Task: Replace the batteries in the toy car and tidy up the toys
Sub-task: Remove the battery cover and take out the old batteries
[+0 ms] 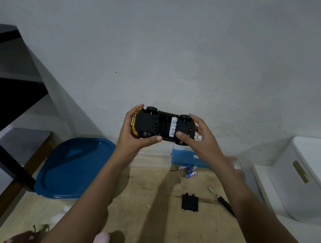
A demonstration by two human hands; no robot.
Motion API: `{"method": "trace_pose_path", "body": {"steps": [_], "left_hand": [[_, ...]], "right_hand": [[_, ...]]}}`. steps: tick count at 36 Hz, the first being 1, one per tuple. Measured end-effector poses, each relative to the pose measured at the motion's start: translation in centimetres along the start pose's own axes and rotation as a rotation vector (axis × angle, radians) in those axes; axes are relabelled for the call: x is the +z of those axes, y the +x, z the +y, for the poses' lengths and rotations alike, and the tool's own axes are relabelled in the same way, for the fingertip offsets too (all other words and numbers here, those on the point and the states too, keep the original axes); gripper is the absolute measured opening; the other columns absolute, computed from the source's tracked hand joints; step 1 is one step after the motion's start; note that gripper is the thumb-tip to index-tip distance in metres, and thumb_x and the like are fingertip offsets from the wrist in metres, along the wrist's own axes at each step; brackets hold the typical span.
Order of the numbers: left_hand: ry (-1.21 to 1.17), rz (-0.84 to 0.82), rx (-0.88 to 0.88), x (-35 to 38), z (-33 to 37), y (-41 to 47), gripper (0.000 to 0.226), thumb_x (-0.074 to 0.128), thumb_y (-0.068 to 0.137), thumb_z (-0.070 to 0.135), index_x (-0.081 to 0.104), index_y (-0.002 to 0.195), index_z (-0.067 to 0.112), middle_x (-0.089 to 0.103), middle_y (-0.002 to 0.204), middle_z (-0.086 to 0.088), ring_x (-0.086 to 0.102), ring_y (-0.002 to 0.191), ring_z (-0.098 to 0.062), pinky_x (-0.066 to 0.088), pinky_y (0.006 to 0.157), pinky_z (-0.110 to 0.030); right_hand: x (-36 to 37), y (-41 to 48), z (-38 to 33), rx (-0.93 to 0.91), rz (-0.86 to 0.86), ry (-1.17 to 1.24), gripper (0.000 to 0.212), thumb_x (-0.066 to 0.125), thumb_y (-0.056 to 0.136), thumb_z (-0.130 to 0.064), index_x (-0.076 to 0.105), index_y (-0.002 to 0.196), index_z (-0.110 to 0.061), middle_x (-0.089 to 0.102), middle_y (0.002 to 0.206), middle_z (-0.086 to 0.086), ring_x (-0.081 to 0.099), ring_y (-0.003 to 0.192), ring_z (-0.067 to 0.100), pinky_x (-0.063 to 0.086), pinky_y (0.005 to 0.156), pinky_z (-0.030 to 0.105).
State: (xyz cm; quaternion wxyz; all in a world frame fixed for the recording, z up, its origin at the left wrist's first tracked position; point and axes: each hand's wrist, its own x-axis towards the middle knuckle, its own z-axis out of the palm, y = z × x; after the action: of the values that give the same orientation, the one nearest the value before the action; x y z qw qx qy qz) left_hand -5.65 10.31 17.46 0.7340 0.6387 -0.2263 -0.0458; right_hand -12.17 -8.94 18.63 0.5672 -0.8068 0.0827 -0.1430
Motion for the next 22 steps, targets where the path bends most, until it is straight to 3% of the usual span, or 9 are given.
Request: {"method": "trace_pose_path", "body": {"steps": [4, 8, 11, 17, 22], "left_hand": [[0.002, 0.022, -0.006, 0.0, -0.04, -0.2, 0.087, 0.083, 0.06, 0.002, 0.041, 0.13, 0.033, 0.054, 0.123, 0.012, 0.057, 0.114, -0.01, 0.053, 0.092, -0.038], [-0.009, 0.024, -0.001, -0.01, 0.14, -0.21, 0.089, 0.082, 0.06, 0.003, 0.038, 0.134, 0.025, 0.053, 0.126, 0.005, 0.056, 0.114, -0.008, 0.052, 0.09, -0.03], [-0.003, 0.015, 0.005, -0.09, 0.19, -0.1, 0.088, 0.082, 0.06, 0.001, 0.038, 0.133, 0.026, 0.052, 0.129, 0.002, 0.056, 0.115, -0.01, 0.052, 0.091, -0.031], [0.015, 0.013, 0.014, -0.33, 0.44, -0.28, 0.087, 0.081, 0.062, -0.004, 0.038, 0.133, 0.024, 0.052, 0.128, 0.001, 0.056, 0.114, -0.01, 0.052, 0.093, -0.032], [0.032, 0.016, 0.01, -0.51, 0.51, -0.47, 0.088, 0.083, 0.062, 0.001, 0.038, 0.133, 0.026, 0.051, 0.129, 0.001, 0.056, 0.114, -0.01, 0.052, 0.092, -0.03]], "right_hand": [[-0.05, -0.12, -0.72, -0.175, 0.108, -0.21, 0.075, 0.073, 0.073, -0.043, 0.037, 0.138, -0.034, 0.04, 0.141, -0.012, 0.035, 0.127, 0.001, 0.035, 0.091, 0.016], [-0.08, 0.28, -1.08, -0.288, -0.007, -0.537, 0.084, 0.071, 0.068, -0.057, 0.032, 0.14, -0.041, 0.025, 0.15, -0.014, 0.039, 0.128, 0.008, 0.044, 0.092, 0.03], [0.12, 0.5, -0.99, -0.301, -0.059, -0.693, 0.082, 0.069, 0.071, -0.056, 0.029, 0.141, -0.043, 0.021, 0.151, -0.015, 0.047, 0.121, 0.013, 0.051, 0.088, 0.036], [0.49, 0.8, -0.85, -0.337, -0.047, -0.622, 0.078, 0.075, 0.068, -0.049, 0.04, 0.137, -0.036, 0.031, 0.145, -0.012, 0.052, 0.113, 0.016, 0.053, 0.085, 0.042], [0.77, 0.53, -0.81, -0.41, -0.011, -0.563, 0.075, 0.078, 0.066, -0.047, 0.045, 0.132, -0.031, 0.038, 0.141, -0.015, 0.051, 0.114, 0.009, 0.054, 0.082, 0.039]]}}
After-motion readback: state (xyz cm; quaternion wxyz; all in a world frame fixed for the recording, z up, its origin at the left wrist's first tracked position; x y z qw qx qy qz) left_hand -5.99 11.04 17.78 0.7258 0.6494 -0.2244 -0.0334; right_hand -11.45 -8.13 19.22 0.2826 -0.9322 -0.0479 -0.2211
